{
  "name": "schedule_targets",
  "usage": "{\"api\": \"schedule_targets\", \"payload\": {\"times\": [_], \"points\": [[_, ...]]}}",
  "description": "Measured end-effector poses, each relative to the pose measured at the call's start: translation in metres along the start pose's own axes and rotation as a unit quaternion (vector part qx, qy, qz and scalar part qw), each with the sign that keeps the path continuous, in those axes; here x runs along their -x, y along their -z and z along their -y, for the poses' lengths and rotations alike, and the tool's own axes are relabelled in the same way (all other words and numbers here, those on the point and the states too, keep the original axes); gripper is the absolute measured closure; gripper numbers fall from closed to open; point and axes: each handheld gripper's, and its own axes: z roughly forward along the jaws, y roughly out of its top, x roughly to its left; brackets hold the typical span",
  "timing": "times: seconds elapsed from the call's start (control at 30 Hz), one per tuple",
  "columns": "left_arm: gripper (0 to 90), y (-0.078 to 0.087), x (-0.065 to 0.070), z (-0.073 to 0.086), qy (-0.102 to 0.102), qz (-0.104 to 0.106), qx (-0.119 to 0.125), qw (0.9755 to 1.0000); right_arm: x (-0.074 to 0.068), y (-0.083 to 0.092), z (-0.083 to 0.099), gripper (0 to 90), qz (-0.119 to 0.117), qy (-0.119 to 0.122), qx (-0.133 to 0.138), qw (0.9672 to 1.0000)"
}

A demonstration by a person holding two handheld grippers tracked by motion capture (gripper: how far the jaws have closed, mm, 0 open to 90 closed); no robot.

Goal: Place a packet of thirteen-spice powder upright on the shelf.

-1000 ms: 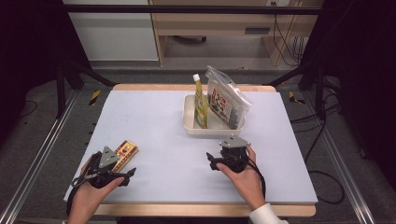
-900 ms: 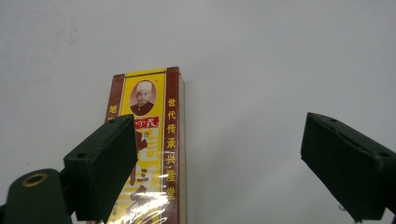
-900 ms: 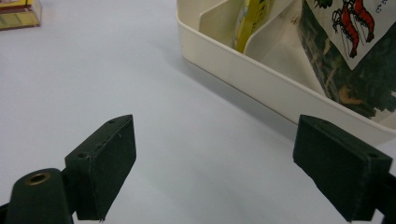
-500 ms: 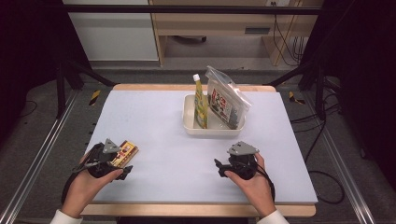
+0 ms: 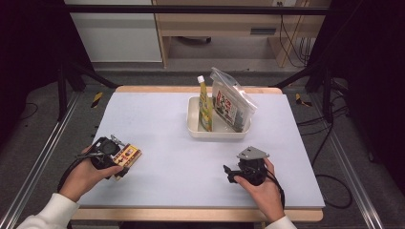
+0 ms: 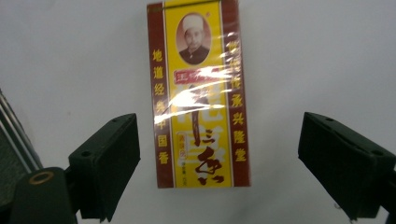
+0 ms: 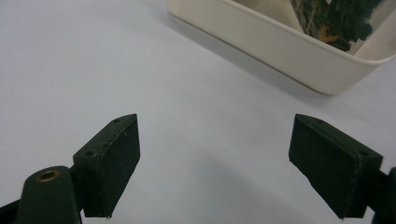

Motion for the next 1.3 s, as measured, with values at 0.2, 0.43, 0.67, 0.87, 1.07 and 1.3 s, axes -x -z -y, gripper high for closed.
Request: {"api": "schedule_targets", "payload": {"times": [0.2, 0.43, 0.67, 0.87, 1.07, 1.3], "points": [[13.9, -0.012, -0.006, 0.006, -0.001, 0.009, -0.032, 0.9995, -0.003, -0.003, 0.000, 16.8, -0.002, 0.002, -0.007, 1.0000], [20.9, -0.021, -0.014, 0.009, 0.005, 0.021, -0.043, 0.9988, -0.007, -0.002, 0.000, 16.8, -0.008, 0.008, -0.009, 0.9999], [26.1, -0.027, -0.013, 0.006, -0.002, 0.022, -0.053, 0.9984, -0.008, -0.003, 0.000, 16.8, -0.011, 0.013, -0.011, 0.9998], [29.5, -0.028, -0.014, 0.005, 0.000, 0.026, -0.055, 0.9982, -0.008, -0.003, 0.000, 16.8, -0.011, 0.011, -0.010, 0.9998], [29.2, -0.031, -0.014, 0.003, -0.004, 0.024, -0.060, 0.9979, -0.008, -0.004, 0.000, 16.8, -0.013, 0.012, -0.010, 0.9998], [31.8, -0.029, -0.015, 0.003, -0.016, 0.030, -0.044, 0.9985, -0.009, -0.004, 0.000, 16.7, -0.013, 0.014, -0.011, 0.9998]]}}
